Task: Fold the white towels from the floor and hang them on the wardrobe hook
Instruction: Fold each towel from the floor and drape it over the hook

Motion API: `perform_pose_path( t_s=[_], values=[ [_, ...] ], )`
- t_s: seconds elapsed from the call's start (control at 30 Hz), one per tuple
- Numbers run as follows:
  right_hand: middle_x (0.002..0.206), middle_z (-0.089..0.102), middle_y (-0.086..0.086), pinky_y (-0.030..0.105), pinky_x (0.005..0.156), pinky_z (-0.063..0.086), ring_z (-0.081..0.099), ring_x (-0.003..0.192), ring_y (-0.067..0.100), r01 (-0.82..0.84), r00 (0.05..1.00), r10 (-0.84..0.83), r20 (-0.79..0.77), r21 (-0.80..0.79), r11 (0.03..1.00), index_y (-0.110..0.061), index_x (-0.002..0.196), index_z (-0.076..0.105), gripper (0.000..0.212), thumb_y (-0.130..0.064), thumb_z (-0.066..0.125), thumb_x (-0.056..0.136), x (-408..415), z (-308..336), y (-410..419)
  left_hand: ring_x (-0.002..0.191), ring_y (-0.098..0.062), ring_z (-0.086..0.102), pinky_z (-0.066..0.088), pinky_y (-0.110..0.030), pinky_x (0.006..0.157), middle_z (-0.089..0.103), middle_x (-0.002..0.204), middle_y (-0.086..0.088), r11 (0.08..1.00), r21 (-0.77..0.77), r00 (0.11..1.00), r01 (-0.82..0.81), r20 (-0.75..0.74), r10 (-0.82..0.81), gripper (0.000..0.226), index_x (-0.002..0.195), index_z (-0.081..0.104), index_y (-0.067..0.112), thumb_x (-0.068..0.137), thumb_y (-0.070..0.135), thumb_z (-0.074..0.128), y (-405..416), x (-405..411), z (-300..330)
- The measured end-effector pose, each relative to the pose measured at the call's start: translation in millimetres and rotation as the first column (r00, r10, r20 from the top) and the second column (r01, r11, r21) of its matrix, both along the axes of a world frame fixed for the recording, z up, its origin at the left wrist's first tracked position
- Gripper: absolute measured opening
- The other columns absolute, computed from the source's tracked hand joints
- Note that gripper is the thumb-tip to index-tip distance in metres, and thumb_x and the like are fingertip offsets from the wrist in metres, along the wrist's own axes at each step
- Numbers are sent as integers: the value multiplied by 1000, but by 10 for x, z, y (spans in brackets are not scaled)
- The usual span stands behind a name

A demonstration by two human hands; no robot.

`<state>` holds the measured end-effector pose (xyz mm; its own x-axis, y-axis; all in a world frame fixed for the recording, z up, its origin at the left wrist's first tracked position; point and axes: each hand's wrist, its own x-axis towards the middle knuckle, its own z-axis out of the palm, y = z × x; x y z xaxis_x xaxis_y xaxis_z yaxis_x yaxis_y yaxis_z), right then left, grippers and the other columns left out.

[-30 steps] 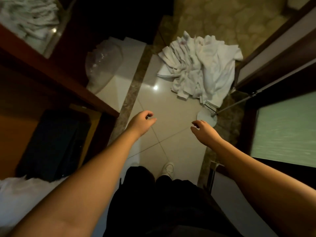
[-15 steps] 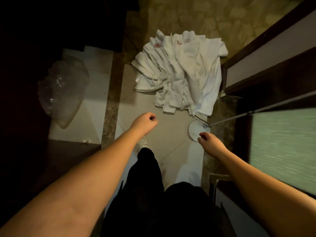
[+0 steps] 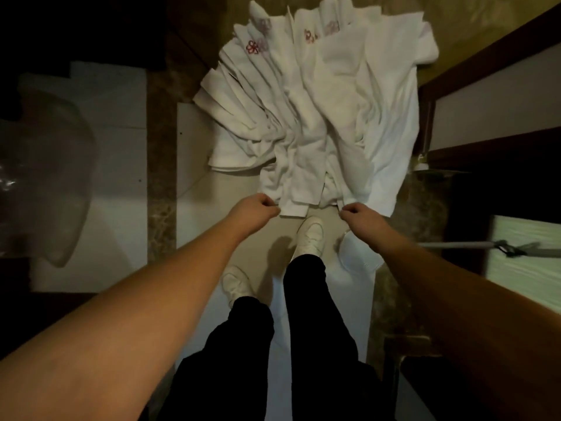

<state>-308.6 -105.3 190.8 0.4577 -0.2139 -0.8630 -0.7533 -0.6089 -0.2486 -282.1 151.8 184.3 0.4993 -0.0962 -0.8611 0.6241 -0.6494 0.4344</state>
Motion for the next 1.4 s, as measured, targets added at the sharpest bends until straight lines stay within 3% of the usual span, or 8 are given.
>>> perform_pose_path(
  t_s=[0.23,0.33,0.57,0.77,0.93,1.07,1.23,1.4],
  values=[
    [100,68,9,32,74,48,62,85,18,216,951,-176,-254,137,967,-3,119,63,24,-19,55,103,140,-1515,-253,87,-24,65,53,-37,85,71,109,-14,983,23,951,-185,-249,185,24,108,68,4,93,23,67,-517,-125,-1417],
    [106,65,4,32,81,47,65,102,24,19,975,13,-222,145,989,-5,128,61,34,-24,60,100,80,-2079,-305,100,-30,65,50,-36,87,65,118,-14,984,63,960,-167,-215,177,38,125,59,7,90,21,70,-691,-128,-1951],
    [149,44,13,51,105,39,43,132,38,-619,737,634,233,-142,772,-16,146,47,72,-38,77,84,14,-3047,-313,127,-39,42,48,-48,92,35,150,-17,845,285,788,452,316,-529,55,137,48,11,86,13,67,-887,-114,-2914],
    [157,35,8,55,113,26,34,139,36,-698,643,738,204,-240,675,-25,153,36,87,-45,78,80,40,-3405,-333,121,-39,45,48,-47,84,45,141,-17,741,442,637,506,388,-666,38,132,55,13,96,23,57,-901,-28,-3258],
    [148,46,8,51,108,32,41,134,36,-605,726,641,249,-212,767,-24,144,50,72,-44,77,81,74,-3308,-254,112,-36,51,44,-41,89,57,119,-18,864,231,759,447,413,-503,26,113,72,7,97,20,56,-857,129,-3189],
    [131,60,15,42,97,41,53,119,36,-512,768,535,353,-165,843,-13,129,66,49,-41,73,89,105,-3002,-225,95,-17,58,46,-30,84,64,97,2,995,-98,998,-17,60,23,10,92,75,24,93,22,65,-766,204,-2770],
    [112,67,19,17,75,31,60,103,31,-392,870,337,360,91,916,-6,122,70,32,-29,63,100,204,-2313,-182,86,-14,52,43,-28,74,60,86,1,937,-243,956,-251,-214,201,9,96,69,21,93,15,64,-592,242,-2096],
    [122,65,14,28,84,36,58,114,31,-482,849,452,274,53,874,-12,121,67,27,-26,53,103,336,-1542,-67,76,-14,53,41,-25,67,56,85,-3,891,-292,916,-348,-307,257,13,90,61,18,97,10,54,-489,267,-1361]
  ],
)
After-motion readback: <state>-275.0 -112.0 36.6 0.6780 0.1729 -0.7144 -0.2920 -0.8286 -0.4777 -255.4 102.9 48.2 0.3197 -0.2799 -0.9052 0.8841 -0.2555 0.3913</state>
